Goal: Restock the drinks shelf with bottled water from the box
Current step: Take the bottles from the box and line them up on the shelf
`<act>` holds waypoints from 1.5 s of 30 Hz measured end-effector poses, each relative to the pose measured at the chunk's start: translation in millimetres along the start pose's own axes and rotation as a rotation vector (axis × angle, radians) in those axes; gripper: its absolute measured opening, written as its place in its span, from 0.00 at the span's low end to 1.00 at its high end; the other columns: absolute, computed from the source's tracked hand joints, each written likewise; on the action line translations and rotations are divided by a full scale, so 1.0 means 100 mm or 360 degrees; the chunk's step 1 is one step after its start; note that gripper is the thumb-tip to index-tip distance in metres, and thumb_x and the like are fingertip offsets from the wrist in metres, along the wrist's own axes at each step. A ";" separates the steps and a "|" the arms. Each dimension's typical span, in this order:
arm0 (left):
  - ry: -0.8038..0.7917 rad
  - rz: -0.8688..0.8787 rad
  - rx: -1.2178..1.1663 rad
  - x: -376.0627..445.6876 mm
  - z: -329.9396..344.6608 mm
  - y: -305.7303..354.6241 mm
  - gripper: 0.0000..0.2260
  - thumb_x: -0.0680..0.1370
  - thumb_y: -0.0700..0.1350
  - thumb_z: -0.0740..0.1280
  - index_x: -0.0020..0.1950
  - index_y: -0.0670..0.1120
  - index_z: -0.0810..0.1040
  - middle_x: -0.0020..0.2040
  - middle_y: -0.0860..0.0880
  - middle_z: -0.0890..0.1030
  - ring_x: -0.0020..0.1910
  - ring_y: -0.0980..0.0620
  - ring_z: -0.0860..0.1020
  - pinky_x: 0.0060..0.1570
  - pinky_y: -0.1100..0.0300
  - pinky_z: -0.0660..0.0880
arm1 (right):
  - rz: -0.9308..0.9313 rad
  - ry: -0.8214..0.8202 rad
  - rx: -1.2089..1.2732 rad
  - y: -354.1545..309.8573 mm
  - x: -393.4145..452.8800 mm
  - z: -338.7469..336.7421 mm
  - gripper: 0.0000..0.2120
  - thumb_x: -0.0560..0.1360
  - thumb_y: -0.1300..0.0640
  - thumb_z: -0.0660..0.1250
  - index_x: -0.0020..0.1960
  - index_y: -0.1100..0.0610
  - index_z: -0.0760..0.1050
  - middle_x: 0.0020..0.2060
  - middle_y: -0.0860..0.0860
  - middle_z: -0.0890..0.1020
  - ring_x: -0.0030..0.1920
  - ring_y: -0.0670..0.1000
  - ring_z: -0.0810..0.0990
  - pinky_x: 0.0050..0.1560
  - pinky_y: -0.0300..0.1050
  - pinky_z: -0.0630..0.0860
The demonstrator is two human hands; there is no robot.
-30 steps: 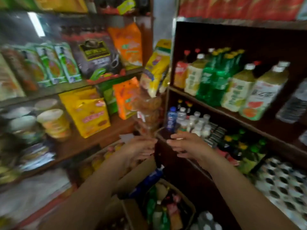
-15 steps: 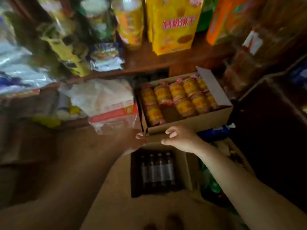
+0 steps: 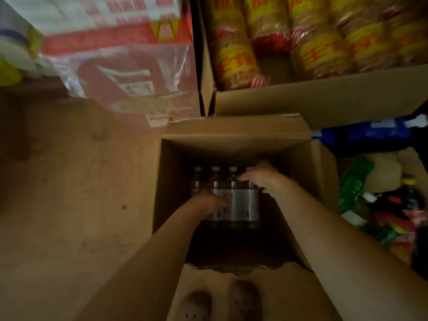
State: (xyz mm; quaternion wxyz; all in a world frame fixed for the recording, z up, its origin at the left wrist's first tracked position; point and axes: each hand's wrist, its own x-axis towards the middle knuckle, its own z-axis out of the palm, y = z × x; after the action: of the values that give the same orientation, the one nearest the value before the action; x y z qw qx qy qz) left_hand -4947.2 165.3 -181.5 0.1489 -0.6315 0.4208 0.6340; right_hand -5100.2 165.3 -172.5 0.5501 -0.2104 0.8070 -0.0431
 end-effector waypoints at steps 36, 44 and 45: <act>-0.0465 -0.0084 0.0683 1.25 1.08 -0.28 0.25 0.84 0.50 0.52 0.77 0.41 0.51 0.77 0.42 0.55 0.75 0.43 0.56 0.72 0.53 0.54 | 0.0070 0.0070 0.0049 0.60 1.54 0.56 0.45 0.73 0.61 0.72 0.78 0.58 0.45 0.75 0.57 0.58 0.73 0.57 0.61 0.68 0.45 0.65; -0.0182 -0.0049 0.0166 0.77 0.86 -0.46 0.26 0.79 0.46 0.65 0.74 0.41 0.61 0.72 0.42 0.66 0.68 0.44 0.68 0.69 0.55 0.66 | -0.0220 0.0302 -0.0052 0.68 0.89 0.50 0.27 0.71 0.63 0.71 0.67 0.57 0.66 0.65 0.56 0.73 0.66 0.57 0.72 0.64 0.47 0.71; -0.0134 -0.0005 0.0133 0.67 0.80 -0.48 0.28 0.77 0.46 0.67 0.74 0.41 0.61 0.72 0.42 0.66 0.68 0.44 0.68 0.69 0.55 0.66 | -0.0298 0.0377 -0.0109 0.67 0.73 0.48 0.25 0.70 0.61 0.72 0.64 0.57 0.67 0.62 0.57 0.75 0.63 0.58 0.74 0.62 0.48 0.73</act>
State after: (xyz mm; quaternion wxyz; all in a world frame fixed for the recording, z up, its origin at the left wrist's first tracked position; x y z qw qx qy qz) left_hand -4977.2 228.2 -272.5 0.1936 -0.5982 0.4393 0.6417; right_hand -5098.5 205.9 -275.5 0.4372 -0.2967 0.8441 -0.0912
